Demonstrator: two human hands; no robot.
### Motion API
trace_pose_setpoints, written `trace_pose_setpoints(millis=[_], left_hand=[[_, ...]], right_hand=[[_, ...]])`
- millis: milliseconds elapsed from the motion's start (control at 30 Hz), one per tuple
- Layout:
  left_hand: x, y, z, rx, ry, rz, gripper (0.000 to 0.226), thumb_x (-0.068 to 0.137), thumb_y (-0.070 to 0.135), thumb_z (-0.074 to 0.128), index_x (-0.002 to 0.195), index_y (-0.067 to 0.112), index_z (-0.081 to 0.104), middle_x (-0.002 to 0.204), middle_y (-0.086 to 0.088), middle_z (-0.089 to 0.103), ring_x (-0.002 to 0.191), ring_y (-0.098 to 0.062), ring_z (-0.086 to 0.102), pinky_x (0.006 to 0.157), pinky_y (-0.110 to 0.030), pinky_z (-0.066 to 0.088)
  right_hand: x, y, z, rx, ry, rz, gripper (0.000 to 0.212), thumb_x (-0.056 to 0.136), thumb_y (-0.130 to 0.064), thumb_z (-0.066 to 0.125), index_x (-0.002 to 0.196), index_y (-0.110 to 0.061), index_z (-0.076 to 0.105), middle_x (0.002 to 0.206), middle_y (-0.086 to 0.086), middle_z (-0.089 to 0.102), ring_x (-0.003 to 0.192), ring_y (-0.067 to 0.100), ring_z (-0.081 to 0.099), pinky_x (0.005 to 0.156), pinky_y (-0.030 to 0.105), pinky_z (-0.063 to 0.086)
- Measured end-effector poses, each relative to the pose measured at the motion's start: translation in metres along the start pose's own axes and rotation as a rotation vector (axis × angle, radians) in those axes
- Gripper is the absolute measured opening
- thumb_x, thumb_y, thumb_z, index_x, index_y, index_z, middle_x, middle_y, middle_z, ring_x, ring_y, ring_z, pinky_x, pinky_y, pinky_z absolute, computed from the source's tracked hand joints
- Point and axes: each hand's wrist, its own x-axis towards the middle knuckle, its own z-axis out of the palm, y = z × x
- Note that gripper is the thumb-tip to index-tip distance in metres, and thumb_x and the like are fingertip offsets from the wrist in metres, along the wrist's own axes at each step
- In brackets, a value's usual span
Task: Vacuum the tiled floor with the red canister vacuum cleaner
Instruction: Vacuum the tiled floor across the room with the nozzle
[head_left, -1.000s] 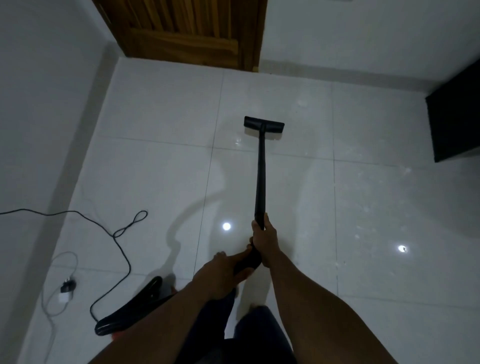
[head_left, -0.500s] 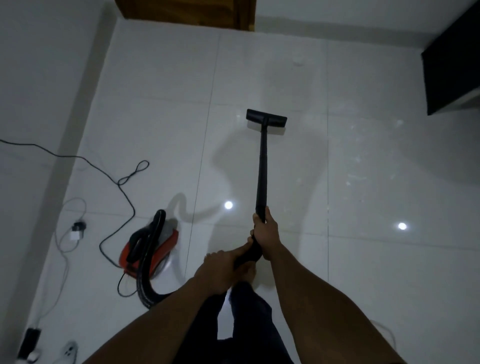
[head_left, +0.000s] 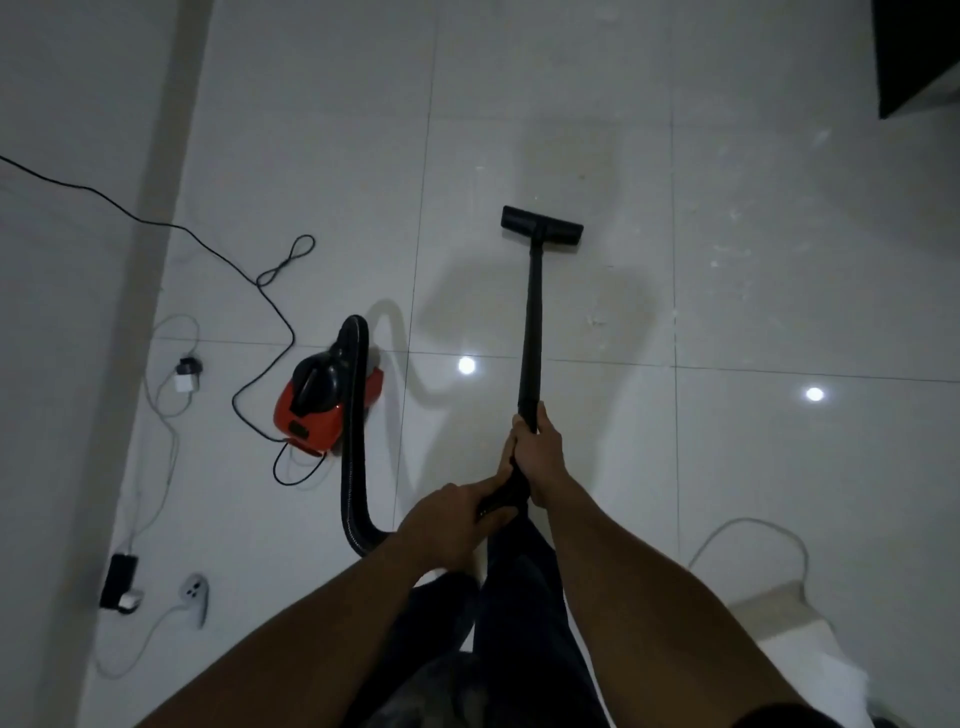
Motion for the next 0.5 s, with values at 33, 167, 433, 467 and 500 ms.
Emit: trace_pose_setpoints(millis=[33,167,433,467,500], left_hand=[[-0.005,-0.008,0.008,0.009,-0.008,-0.002,0.059,0.102,0.048,0.049,0.155,0.044,0.023,0.082,0.008,0.065,0.056,0.002,0.054,0.058,-0.010,0.039],[-0.010,-0.036,0.030,0.036,-0.034,-0.013,0.060,0.100,0.057,0.043,0.154,0.051,0.016,0.096,0.000,0.074,0.072,-0.009,0.067,0.072,-0.026,0.055],[0.012,-0.048,0.041,0.017,-0.088,-0.059,0.060,0.103,0.054,0.041,0.157,0.044,0.017,0.117,0.000,0.072,0.081,-0.005,0.064,0.082,-0.025,0.054],[0.018,-0.049,0.041,0.010,-0.105,-0.066,0.061,0.102,0.056,0.040,0.157,0.043,0.018,0.119,0.001,0.071,0.082,-0.005,0.064,0.083,-0.024,0.053],[0.026,-0.050,0.041,0.004,-0.117,-0.071,0.061,0.101,0.058,0.040,0.157,0.043,0.019,0.120,0.001,0.071,0.084,-0.006,0.065,0.084,-0.025,0.054]], right_hand=[[-0.002,0.013,0.002,-0.006,-0.003,-0.005,0.054,0.108,-0.019,0.050,0.159,-0.030,0.034,0.080,0.015,0.053,0.052,0.017,0.051,0.044,0.026,0.050],[0.002,0.052,0.008,0.009,0.014,0.023,0.055,0.106,-0.021,0.054,0.157,-0.032,0.037,0.100,0.020,0.051,0.053,0.020,0.053,0.046,0.030,0.052],[0.078,0.127,0.018,0.012,0.065,0.039,0.081,0.077,-0.060,0.065,0.150,-0.057,0.030,0.139,0.030,0.046,0.075,0.034,0.060,0.052,0.040,0.059],[0.090,0.133,0.019,-0.004,0.082,0.031,0.082,0.074,-0.064,0.064,0.149,-0.060,0.030,0.139,0.030,0.047,0.076,0.035,0.061,0.052,0.041,0.060],[0.105,0.139,0.019,-0.015,0.099,0.021,0.081,0.072,-0.067,0.061,0.147,-0.064,0.031,0.137,0.030,0.048,0.077,0.035,0.062,0.052,0.044,0.061]])
